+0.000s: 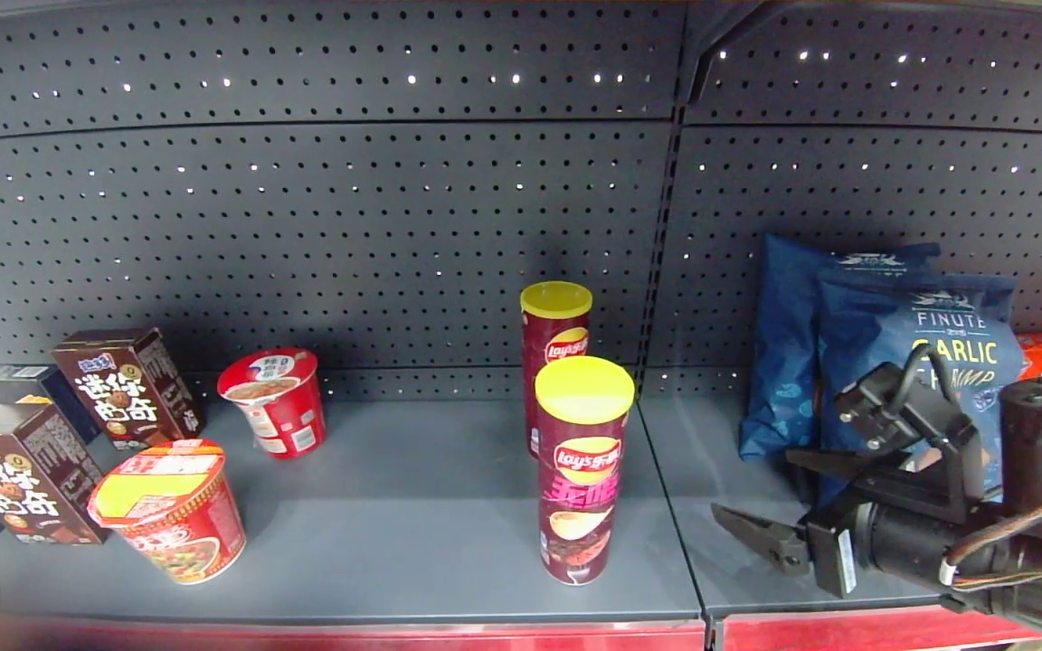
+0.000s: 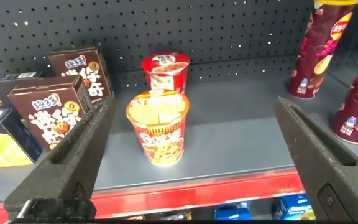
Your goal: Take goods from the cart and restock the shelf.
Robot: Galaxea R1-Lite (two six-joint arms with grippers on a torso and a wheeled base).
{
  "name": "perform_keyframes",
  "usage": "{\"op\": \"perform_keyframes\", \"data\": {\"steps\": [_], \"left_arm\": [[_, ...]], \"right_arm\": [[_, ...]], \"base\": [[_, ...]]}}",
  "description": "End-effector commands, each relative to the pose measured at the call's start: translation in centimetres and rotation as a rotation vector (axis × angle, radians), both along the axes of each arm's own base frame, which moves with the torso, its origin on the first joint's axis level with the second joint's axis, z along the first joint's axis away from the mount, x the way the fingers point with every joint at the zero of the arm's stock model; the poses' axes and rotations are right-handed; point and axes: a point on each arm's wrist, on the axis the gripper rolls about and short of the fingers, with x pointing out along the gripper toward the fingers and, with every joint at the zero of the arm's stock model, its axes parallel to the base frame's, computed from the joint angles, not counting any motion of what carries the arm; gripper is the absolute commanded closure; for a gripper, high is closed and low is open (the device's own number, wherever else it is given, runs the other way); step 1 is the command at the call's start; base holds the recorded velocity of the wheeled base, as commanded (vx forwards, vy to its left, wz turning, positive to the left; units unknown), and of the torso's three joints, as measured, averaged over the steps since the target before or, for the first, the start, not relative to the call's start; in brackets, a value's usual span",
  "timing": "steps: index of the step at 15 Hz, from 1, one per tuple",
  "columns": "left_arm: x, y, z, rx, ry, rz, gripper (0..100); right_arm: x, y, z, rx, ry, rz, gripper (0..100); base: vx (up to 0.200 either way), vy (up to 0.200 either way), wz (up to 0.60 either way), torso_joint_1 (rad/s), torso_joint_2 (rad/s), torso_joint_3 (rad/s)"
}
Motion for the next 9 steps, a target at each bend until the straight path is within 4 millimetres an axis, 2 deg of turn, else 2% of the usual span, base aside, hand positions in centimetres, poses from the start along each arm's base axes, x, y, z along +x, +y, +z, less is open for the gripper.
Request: {"op": "perform_keyframes", "data": {"steps": [1, 6, 9], "left_arm": [[0.1, 0.0, 0.1, 0.002, 0.006, -0.001, 0], [0.4, -0.1, 0.4, 0.001, 0.008, -0.001, 0], [0.4, -0.1, 0.6, 0.000, 0.007, -0.001, 0]], "right_arm": [[1.9, 2.1, -1.2, -0.030, 0.043, 0.026, 0], [5.3, 4.7, -1.8, -0.046, 0.054, 0.007, 0], [4.9, 5.9, -2.3, -0.058, 0.064, 0.047, 0]], "base": [[0.000, 0.000, 0.00, 0.000, 0.00, 0.000], [0.000, 0.000, 0.00, 0.000, 0.00, 0.000], [0.000, 0.000, 0.00, 0.000, 0.00, 0.000]]}}
